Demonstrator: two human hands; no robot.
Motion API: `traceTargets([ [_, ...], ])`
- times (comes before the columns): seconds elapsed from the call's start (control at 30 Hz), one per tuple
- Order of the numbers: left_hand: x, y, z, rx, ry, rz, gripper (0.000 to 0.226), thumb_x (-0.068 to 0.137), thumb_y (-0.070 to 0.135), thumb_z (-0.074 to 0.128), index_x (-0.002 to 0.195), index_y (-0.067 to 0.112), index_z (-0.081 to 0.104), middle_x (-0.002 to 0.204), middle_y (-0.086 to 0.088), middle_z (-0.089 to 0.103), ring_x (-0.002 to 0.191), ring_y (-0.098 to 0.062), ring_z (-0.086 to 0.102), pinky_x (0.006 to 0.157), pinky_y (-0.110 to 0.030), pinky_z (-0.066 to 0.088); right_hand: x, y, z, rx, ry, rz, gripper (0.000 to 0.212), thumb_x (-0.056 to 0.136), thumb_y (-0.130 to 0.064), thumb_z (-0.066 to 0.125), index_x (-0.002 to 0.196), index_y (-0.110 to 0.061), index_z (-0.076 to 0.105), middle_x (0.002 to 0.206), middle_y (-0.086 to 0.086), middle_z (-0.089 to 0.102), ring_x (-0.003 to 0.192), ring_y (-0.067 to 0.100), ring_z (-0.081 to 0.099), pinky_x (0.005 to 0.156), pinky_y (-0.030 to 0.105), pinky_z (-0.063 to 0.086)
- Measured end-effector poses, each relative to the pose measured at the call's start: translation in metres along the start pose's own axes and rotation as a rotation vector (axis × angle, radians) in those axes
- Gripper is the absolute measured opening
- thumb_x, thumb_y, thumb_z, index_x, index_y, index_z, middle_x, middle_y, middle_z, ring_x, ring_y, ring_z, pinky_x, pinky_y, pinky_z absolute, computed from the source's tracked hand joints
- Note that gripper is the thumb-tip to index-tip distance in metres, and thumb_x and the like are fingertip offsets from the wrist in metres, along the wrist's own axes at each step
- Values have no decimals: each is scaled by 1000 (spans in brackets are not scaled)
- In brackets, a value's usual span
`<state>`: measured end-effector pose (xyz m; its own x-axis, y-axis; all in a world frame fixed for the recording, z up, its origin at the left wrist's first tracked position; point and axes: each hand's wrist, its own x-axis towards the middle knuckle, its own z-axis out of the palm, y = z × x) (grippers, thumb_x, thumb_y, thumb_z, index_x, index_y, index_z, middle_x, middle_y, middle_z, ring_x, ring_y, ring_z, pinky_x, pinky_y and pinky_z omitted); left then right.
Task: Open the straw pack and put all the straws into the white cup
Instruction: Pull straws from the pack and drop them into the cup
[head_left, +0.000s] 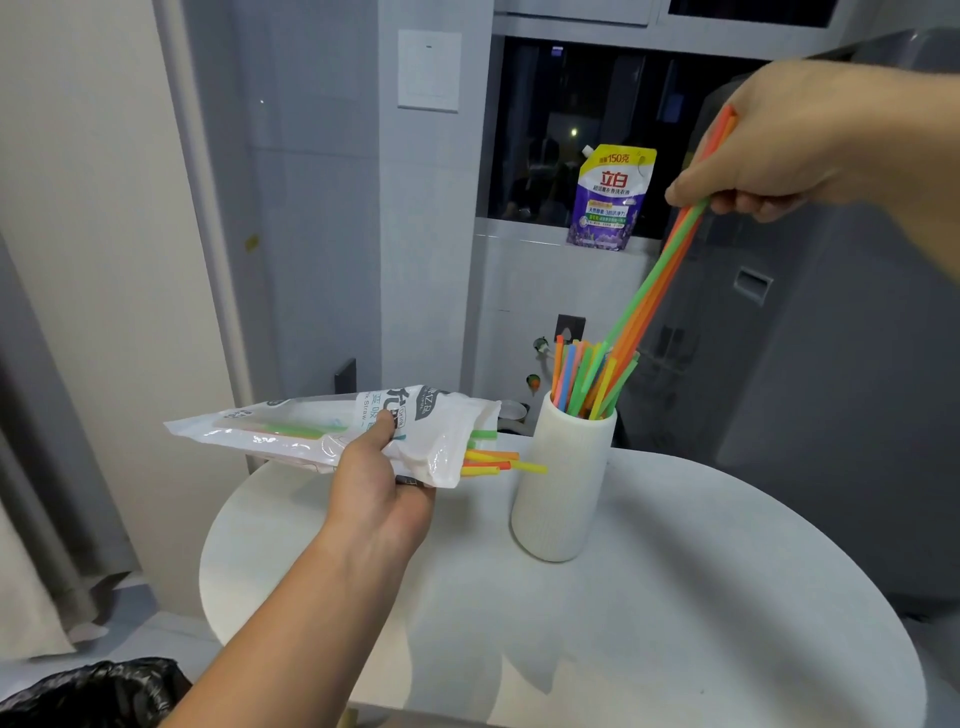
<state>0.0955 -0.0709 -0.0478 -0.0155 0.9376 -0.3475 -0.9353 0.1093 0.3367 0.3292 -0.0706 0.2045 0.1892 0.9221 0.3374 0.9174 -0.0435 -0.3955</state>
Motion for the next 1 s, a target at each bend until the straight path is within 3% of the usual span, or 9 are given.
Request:
traceTargets([
  [0.27,0,1,-1,-2,-4,-7,35,102,11,59,137,7,60,122,-8,74,94,-22,74,55,-40,64,9,2,20,-8,-71,13,23,88,-19,78,89,-1,65,63,10,65,39,11,51,28,17,38],
  [0.53,2,0,-2,1,-15,-17,33,102,11,60,134,7,62,116,-8,76,97,-22,75,57,-43,64,10,8,61,-135,-176,-21,34,93,-39,71,95,-6,68,76,10,70,58,16,59,50,26,50],
  [0.63,2,1,-1,8,-24,-17,33,101,12,60,134,7,61,116,-9,76,95,-23,75,59,-44,64,4,14,83,-183,-165,-40,41,102,-45,54,104,-6,67,95,13,72,76,22,67,67,31,58],
  [0.73,2,1,-2,11,-30,-13,33,101,12,60,134,7,61,116,-9,76,98,-23,75,67,-46,64,-8,20,98,-192,-187,-91,56,108,-48,35,120,-4,67,119,15,69,107,29,66,78,29,49],
  [0.83,2,1,-2,14,-38,-9,33,101,12,60,134,8,61,116,-10,77,98,-24,75,78,-48,63,-19,28,110,-50,-159,-176,61,106,-56,25,146,-15,48,146,11,55,123,24,55,88,30,37],
  [0.9,2,1,-2,18,-42,-6,34,101,12,61,135,8,60,118,-11,76,104,-26,75,87,-51,61,-26,34,119,83,-119,-215,61,105,-56,31,157,-24,30,157,7,44,129,24,53,93,35,45],
  [1.0,2,0,-3,26,-39,0,35,101,12,60,137,9,60,121,-9,75,110,-25,73,84,-46,60,-31,39,128,199,-40,-279,68,104,-52,41,161,-34,10,168,1,24,144,25,42,107,47,46],
])
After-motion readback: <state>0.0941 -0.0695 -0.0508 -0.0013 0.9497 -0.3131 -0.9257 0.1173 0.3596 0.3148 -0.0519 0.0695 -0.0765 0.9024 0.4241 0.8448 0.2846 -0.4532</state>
